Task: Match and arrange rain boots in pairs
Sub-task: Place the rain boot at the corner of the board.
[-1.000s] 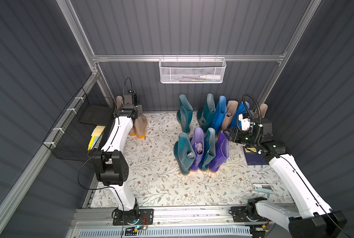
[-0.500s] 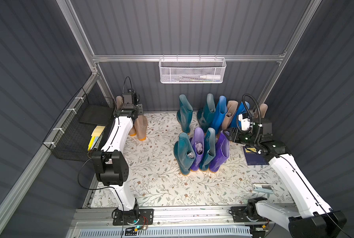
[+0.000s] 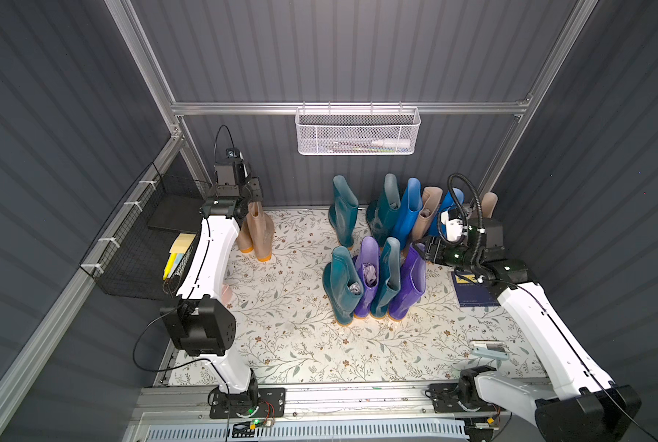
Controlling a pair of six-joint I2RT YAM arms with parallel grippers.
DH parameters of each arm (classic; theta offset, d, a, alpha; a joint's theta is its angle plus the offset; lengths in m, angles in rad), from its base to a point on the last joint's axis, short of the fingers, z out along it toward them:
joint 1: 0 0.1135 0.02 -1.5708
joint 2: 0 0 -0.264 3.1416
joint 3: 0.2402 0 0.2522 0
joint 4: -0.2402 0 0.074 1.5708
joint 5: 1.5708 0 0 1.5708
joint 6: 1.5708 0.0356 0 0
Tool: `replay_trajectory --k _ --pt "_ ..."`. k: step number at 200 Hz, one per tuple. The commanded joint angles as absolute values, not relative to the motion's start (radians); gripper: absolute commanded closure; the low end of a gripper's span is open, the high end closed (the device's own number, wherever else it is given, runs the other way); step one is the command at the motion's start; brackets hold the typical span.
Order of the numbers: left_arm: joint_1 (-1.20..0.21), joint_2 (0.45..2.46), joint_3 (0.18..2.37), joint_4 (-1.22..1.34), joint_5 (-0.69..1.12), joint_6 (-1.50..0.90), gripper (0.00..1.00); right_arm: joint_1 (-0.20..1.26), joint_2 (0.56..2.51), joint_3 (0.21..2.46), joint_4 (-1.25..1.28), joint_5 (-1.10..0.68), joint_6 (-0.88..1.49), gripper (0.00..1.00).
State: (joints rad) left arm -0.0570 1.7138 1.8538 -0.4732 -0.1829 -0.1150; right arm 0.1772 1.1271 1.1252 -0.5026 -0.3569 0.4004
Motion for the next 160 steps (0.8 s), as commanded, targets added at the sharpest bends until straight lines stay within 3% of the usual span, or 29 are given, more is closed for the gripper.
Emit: replay_trajectory --k 1,63,113,160 --pt "-0.067 1.682 1.89 -0.522 -0.146 -0.152 0.39 0.178 1.122 1.156 -0.514 -0.374 0.388 0.33" --pt "-0.254 1.65 1.918 -0.586 -0.202 -0.163 0.33 0.177 1.084 1.105 -0.419 -0.363 0.399 0.25" --pt "-0.311 1.605 1.807 -0.488 -0.143 -0.274 0.31 0.178 0.976 1.041 -0.386 -0.328 0.408 0.23" --pt "-0.378 1.643 1.848 -0.478 -0.163 -0.309 0.28 0.178 0.851 0.994 -0.427 -0.242 0.423 0.2"
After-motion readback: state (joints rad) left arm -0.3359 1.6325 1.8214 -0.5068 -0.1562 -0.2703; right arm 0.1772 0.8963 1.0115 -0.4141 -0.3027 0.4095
